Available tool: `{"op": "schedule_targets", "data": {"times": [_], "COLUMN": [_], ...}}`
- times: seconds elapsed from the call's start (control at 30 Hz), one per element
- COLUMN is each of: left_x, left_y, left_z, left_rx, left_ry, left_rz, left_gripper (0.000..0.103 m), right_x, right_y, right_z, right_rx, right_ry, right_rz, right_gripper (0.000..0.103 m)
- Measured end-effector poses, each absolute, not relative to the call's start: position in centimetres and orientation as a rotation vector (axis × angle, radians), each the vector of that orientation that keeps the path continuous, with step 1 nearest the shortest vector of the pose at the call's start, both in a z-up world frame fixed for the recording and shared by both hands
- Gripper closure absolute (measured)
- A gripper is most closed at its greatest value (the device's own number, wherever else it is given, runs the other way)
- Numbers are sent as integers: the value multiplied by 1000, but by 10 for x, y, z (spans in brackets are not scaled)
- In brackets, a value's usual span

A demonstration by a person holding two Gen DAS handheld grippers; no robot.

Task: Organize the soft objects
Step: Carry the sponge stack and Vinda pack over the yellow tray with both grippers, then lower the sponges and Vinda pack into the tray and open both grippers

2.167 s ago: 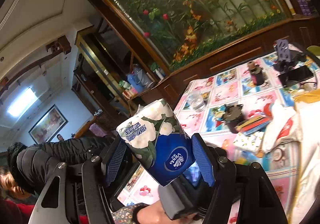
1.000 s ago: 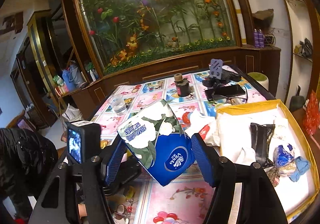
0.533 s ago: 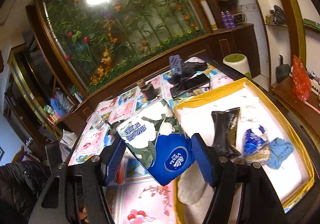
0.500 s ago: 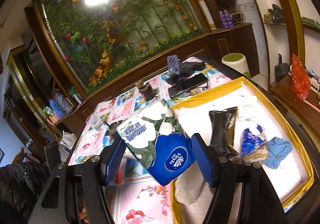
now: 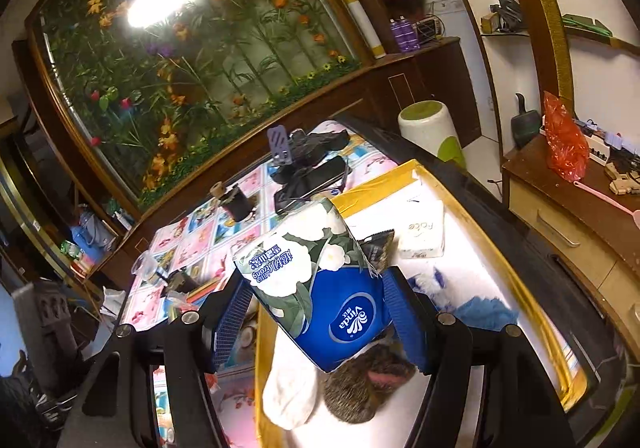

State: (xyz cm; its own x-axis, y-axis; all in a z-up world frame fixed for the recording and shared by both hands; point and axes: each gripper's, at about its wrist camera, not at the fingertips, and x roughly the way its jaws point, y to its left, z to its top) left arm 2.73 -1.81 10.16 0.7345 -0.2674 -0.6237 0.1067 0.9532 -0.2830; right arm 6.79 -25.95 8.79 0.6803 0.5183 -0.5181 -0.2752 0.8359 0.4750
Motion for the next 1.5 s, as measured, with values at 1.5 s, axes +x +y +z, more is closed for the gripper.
{"op": "schedule_targets", "data": {"times": [1.5], "left_x": [64], "left_y": [-34], "left_z": [80], "left_rx": [-283], "left_ry": [688], "left_rz": [-270], "left_gripper": [27], "right_x": [66], "right_y": [-255], "right_z": [103], "right_rx": [353], "right_ry": [660], "right_rz": [323], "right_gripper": [15]}}
